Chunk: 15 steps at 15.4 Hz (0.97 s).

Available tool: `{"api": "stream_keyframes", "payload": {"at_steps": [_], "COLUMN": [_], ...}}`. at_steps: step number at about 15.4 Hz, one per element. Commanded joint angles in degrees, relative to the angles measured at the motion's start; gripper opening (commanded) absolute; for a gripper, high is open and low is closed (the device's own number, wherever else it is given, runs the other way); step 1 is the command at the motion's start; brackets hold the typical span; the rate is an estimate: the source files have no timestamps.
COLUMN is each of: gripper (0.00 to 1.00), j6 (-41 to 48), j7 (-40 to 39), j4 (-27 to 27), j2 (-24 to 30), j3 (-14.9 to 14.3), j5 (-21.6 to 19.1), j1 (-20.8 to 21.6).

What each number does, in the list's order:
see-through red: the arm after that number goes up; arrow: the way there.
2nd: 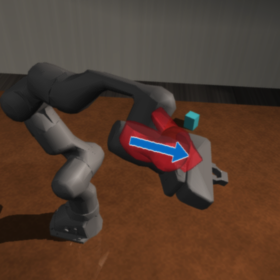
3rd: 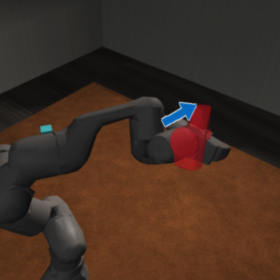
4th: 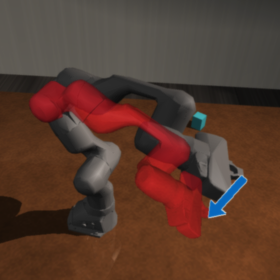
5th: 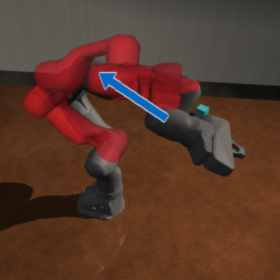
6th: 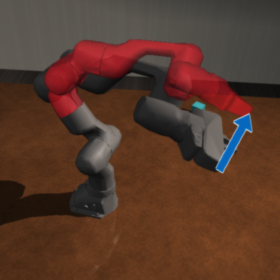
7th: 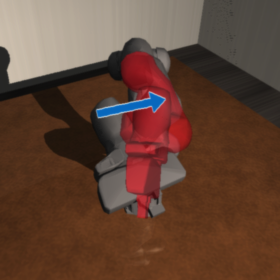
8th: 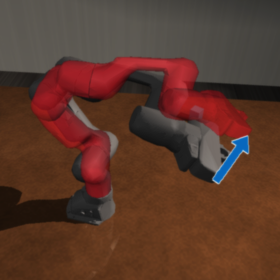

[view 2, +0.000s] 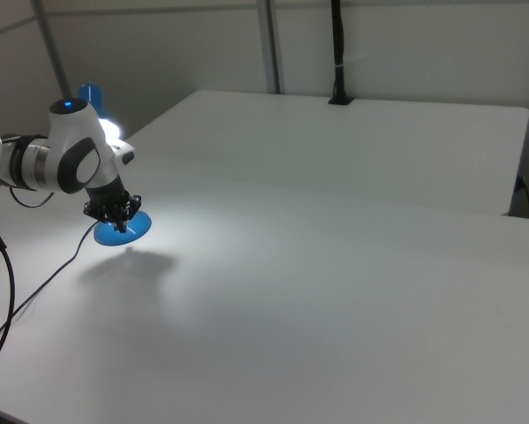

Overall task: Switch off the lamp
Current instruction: 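Press the gripper down on the switch button on the lamp base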

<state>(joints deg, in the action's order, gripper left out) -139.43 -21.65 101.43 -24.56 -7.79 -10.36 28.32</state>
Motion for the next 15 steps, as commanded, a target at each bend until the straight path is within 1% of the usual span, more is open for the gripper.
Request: {"api": "stream_keyframes", "payload": {"at_steps": [1,4,11,15], "gripper": [0.00,0.00,0.00,0.00], "j6": [-0.8,-0.8,-0.8,-0.8], "j7": [1.1,1.3,2.3,2.1], "j4": [-4.0,-5.9,-9.3,-9.2], "j2": [-2.8,-5.1,-7.9,-8.7], "j3": [0.4,1.1,1.3,1.3], "j5": [-0.8,-1.1,-0.6,0.2], "j1": [1.0,1.0,1.3,1.6]}}
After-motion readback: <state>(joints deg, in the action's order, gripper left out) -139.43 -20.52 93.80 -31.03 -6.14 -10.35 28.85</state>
